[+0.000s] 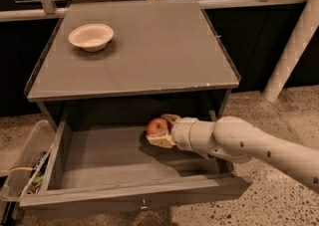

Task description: Place apple into top drawer

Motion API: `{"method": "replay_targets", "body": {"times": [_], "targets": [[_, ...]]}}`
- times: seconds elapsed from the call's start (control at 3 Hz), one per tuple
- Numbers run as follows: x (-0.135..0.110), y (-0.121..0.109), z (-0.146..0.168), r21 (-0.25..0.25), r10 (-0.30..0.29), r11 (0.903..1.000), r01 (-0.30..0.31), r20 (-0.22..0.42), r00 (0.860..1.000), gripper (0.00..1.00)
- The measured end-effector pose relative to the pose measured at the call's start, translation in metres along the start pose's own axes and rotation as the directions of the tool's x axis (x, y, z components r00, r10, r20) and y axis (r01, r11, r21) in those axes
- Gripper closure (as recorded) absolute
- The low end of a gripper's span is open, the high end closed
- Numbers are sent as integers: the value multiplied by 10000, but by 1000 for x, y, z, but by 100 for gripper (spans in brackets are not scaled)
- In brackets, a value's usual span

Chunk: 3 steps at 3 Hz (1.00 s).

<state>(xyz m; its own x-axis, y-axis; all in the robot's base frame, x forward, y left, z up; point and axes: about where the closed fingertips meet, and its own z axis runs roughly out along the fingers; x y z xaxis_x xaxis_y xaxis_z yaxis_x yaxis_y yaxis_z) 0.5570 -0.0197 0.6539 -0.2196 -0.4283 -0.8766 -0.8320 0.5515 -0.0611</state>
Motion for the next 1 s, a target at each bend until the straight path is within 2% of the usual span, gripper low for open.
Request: {"method": "replay_targets", "body": {"times": [0.33,0.67,1.0], "targets": [[12,-8,11,223,-393,9990,391,71,9992,100],[22,-14,18,146,-582,9982,580,171,9982,100],[30,-20,22,-165,-397,9990,404,422,9983,100]]}}
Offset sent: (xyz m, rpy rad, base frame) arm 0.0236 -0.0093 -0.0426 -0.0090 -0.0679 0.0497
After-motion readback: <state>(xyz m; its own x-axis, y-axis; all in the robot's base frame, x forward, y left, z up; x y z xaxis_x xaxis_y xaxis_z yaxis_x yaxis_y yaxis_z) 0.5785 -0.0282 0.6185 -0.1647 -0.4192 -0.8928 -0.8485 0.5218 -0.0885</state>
